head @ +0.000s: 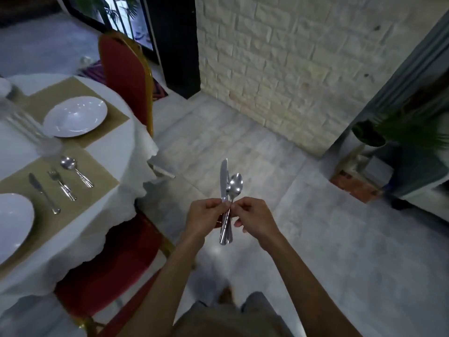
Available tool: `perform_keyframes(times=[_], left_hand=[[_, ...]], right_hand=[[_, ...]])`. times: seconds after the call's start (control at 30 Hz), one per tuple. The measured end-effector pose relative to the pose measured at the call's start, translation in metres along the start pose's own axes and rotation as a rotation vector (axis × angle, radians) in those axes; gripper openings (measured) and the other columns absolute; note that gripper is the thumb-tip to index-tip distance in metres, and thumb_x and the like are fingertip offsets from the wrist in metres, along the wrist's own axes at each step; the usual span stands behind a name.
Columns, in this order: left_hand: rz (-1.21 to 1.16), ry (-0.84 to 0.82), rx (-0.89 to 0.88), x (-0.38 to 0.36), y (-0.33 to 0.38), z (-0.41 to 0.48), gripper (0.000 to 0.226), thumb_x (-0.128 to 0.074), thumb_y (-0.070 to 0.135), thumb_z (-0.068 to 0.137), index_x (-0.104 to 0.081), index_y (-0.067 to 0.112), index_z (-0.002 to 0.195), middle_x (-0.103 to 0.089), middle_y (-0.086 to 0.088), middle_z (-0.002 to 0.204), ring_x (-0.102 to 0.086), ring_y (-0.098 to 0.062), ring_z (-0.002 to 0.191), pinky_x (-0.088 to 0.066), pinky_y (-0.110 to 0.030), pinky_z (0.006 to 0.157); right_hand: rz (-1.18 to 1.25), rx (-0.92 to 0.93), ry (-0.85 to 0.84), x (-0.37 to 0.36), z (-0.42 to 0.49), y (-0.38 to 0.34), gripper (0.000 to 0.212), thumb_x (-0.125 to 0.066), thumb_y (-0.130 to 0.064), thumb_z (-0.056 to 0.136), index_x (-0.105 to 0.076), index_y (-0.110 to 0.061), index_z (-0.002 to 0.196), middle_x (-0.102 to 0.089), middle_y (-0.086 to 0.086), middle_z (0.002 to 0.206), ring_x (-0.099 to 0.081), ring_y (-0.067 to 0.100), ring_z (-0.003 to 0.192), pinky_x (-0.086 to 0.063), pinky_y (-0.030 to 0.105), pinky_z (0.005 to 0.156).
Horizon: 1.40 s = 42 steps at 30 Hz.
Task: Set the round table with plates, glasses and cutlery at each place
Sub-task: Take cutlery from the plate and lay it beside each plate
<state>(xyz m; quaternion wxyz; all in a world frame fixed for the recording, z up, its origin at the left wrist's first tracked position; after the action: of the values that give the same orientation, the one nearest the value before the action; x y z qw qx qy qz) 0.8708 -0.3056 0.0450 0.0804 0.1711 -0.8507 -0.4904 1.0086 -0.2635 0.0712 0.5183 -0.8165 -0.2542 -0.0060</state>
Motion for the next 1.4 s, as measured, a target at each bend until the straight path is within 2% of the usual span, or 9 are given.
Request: perform_keyframes(times=[0.1, 0.3, 0.5, 0.63, 0.8, 0.93, 1.1, 1.27, 1.4], left_hand=[[-0.014, 0.09, 0.012, 0.008, 0.017, 0.036, 0.009, -0.073, 0.022, 0.087, -0.079, 0.017, 0.083, -0.077, -0.008, 0.079, -0.075, -0.018, 0.072, -0.053, -0.02, 0.055], [-0.048, 0.286, -0.004, 0.033, 0.048, 0.116, 0.012, -0.07, 0.023, 0.09, -0.078, 0.017, 0.084, -0.077, -0.006, 0.078, -0.074, -0.018, 0.071, -0.056, -0.028, 0.061], [-0.163, 0.526, -0.029, 0.057, 0.106, 0.197, 0.01, -0.07, 0.021, 0.09, -0.078, 0.015, 0.088, -0.076, -0.01, 0.081, -0.069, -0.019, 0.073, -0.055, -0.025, 0.058], [-0.165, 0.641, -0.042, 0.091, 0.145, 0.238, 0.013, -0.07, 0.029, 0.089, -0.078, 0.019, 0.087, -0.076, -0.008, 0.082, -0.073, -0.027, 0.083, -0.06, -0.043, 0.075], [-0.212, 0.835, -0.045, 0.135, 0.17, 0.257, 0.016, -0.07, 0.046, 0.083, -0.078, 0.033, 0.085, -0.077, 0.002, 0.08, -0.072, -0.017, 0.078, -0.061, -0.045, 0.079], [-0.242, 1.01, -0.04, 0.181, 0.178, 0.272, 0.01, -0.071, 0.04, 0.086, -0.078, 0.035, 0.081, -0.076, 0.007, 0.077, -0.07, -0.01, 0.074, -0.059, -0.043, 0.08], [-0.293, 1.123, -0.04, 0.254, 0.189, 0.305, 0.011, -0.069, 0.039, 0.086, -0.077, 0.037, 0.078, -0.073, 0.009, 0.071, -0.065, -0.007, 0.067, -0.052, -0.032, 0.07], [-0.274, 1.143, -0.004, 0.33, 0.21, 0.34, 0.019, -0.067, 0.037, 0.09, -0.076, 0.035, 0.073, -0.073, 0.01, 0.071, -0.066, -0.003, 0.066, -0.049, -0.024, 0.063], [-0.274, 1.118, 0.009, 0.379, 0.233, 0.367, 0.016, -0.065, 0.038, 0.092, -0.073, 0.039, 0.078, -0.073, 0.014, 0.074, -0.068, -0.008, 0.075, -0.048, -0.022, 0.067]], right_hand=[[-0.012, 0.013, -0.086, -0.005, 0.048, -0.018, 0.013, -0.063, -0.023, 0.094, -0.072, -0.014, 0.091, -0.076, 0.0, 0.081, -0.068, 0.012, 0.06, -0.047, 0.024, 0.051], [-0.028, 0.025, -0.269, -0.038, 0.158, -0.056, 0.012, -0.063, -0.022, 0.095, -0.071, -0.013, 0.092, -0.076, 0.002, 0.081, -0.066, 0.013, 0.058, -0.045, 0.024, 0.049], [-0.135, 0.119, -0.44, -0.061, 0.269, -0.14, 0.013, -0.064, -0.024, 0.094, -0.071, -0.018, 0.086, -0.075, 0.002, 0.083, -0.065, 0.012, 0.054, -0.043, 0.023, 0.047], [-0.246, 0.206, -0.609, -0.093, 0.326, -0.2, 0.015, -0.063, -0.022, 0.096, -0.069, -0.017, 0.084, -0.074, 0.006, 0.083, -0.062, 0.015, 0.056, -0.042, 0.021, 0.047], [-0.353, 0.241, -0.841, -0.154, 0.37, -0.251, 0.014, -0.065, -0.025, 0.095, -0.073, -0.015, 0.092, -0.075, 0.001, 0.083, -0.065, 0.012, 0.059, -0.045, 0.022, 0.049], [-0.435, 0.282, -1.004, -0.216, 0.4, -0.281, 0.01, -0.068, -0.026, 0.092, -0.074, -0.018, 0.088, -0.074, -0.003, 0.079, -0.066, 0.009, 0.058, -0.044, 0.019, 0.047], [-0.516, 0.327, -1.068, -0.303, 0.434, -0.322, 0.005, -0.074, -0.025, 0.087, -0.075, -0.02, 0.086, -0.074, -0.004, 0.078, -0.068, 0.007, 0.059, -0.044, 0.018, 0.047], [-0.504, 0.307, -1.061, -0.38, 0.463, -0.369, 0.009, -0.075, -0.018, 0.087, -0.077, -0.011, 0.091, -0.075, 0.011, 0.084, -0.066, 0.012, 0.063, -0.05, 0.021, 0.052], [-0.502, 0.289, -1.045, -0.432, 0.488, -0.401, 0.009, -0.074, -0.019, 0.087, -0.078, -0.011, 0.091, -0.073, 0.002, 0.077, -0.062, 0.01, 0.059, -0.05, 0.025, 0.056]])
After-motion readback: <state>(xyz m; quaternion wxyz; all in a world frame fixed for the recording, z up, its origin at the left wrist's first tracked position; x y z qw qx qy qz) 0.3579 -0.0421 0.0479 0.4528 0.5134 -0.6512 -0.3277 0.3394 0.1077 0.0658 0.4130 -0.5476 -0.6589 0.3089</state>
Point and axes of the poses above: each hand's wrist, its own z-axis towards the middle knuckle, its own x-axis out of the back of the hand, y = z × x, the point moved 2 cm from there along z, towards the middle knuckle
